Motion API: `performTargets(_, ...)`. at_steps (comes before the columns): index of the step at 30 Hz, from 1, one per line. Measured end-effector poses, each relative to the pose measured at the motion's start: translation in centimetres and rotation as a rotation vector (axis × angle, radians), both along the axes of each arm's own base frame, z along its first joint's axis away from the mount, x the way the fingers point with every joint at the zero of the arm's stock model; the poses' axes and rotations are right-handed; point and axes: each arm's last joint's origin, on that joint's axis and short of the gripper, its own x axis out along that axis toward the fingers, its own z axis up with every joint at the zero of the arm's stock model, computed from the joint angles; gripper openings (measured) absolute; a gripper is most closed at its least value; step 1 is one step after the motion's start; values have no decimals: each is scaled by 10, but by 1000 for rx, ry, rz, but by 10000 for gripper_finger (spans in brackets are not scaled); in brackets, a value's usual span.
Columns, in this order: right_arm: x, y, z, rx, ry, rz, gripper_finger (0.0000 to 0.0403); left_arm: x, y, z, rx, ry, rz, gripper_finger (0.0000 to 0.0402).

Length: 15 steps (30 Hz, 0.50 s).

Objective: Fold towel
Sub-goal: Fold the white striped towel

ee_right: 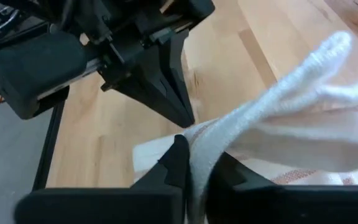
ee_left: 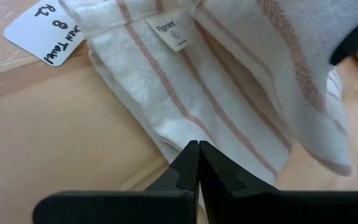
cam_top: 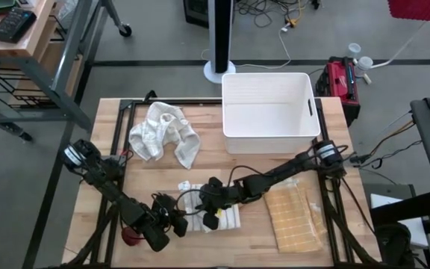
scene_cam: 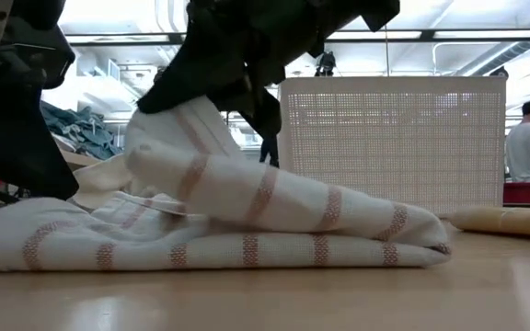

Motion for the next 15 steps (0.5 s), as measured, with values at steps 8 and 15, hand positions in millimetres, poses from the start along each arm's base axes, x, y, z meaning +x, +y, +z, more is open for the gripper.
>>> performTargets(8, 1, -1, 2, 2, -5, -3, 114, 2, -2, 2, -2, -39, 5, 0)
performTargets(15, 1, -2, 1, -2, 7, -2, 179, 1, -4, 6, -10, -65, 0, 0)
